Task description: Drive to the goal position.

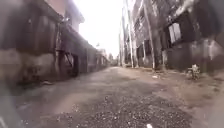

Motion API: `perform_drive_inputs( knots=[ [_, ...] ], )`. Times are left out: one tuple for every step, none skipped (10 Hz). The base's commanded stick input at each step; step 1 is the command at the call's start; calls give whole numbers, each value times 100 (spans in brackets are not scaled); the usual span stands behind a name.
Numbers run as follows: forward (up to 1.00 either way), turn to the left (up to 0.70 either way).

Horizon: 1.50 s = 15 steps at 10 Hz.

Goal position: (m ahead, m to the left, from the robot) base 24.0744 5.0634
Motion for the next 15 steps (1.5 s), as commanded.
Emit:
perform_drive_inputs(
  knots=[
    [100,0],
    [100,0],
    [100,0],
    [100,0],
    [100,0],
    [100,0],
    [100,0],
    [100,0],
    [100,0],
    [100,0],
    [100,0],
    [100,0],
    [100,0],
    [100,0],
    [100,0]
  ],
)
